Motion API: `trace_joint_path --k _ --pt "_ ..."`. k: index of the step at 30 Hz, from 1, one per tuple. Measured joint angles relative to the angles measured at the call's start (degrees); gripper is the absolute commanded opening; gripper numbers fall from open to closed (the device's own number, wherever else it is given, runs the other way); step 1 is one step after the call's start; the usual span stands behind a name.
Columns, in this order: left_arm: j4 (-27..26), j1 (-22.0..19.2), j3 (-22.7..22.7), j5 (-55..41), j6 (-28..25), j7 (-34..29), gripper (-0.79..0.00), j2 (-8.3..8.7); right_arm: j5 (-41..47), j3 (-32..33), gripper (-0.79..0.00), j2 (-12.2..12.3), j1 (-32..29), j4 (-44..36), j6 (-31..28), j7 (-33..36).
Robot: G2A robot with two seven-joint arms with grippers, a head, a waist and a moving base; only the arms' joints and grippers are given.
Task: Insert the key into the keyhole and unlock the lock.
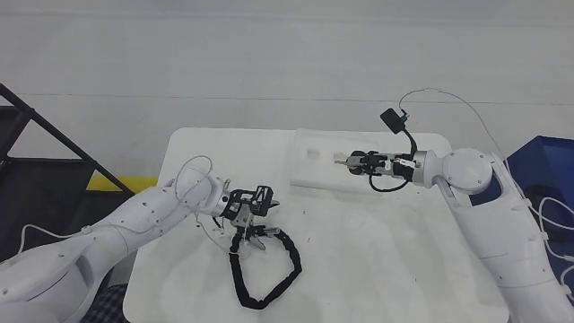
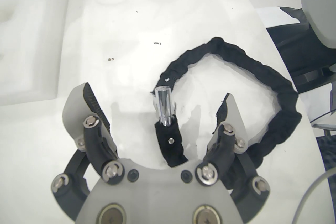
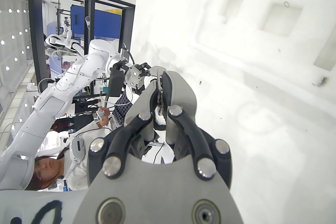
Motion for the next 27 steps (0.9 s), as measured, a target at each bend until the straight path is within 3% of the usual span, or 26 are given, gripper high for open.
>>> trace_joint_path --k 8,13,20,21,22,26,27 --pt "0.1 2.7 -0.3 7.7 5.5 6.3 0.0 1.01 0.0 0.0 -0.785 0.0 0.0 0.0 0.0 0.0" --pt "0.7 3.9 -0.5 10.3 8.6 5.4 0.0 0.6 0.0 0.0 -0.785 0.0 0.0 0.0 0.0 0.0" --pt "2.3 5.1 -1.4 9.6 9.1 7.6 0.0 -0.33 0.0 0.0 -0.785 0.0 0.0 0.0 0.0 0.0" --pt "2.6 5.1 -1.5 9.5 9.1 8.0 -0.025 -0.44 0.0 0.0 -0.785 0.0 0.0 0.0 0.0 0.0" --pt "2.9 5.2 -1.6 9.7 9.2 8.3 -0.142 -0.58 0.0 0.0 -0.785 0.0 0.0 0.0 0.0 0.0" --pt "4.0 5.3 -2.2 10.1 9.3 8.7 -0.262 -0.98 0.0 0.0 -0.785 0.0 0.0 0.0 0.0 0.0" --pt "4.3 5.3 -2.3 10.2 9.4 8.6 -0.342 -1.06 0.0 0.0 -0.785 0.0 0.0 0.0 0.0 0.0"
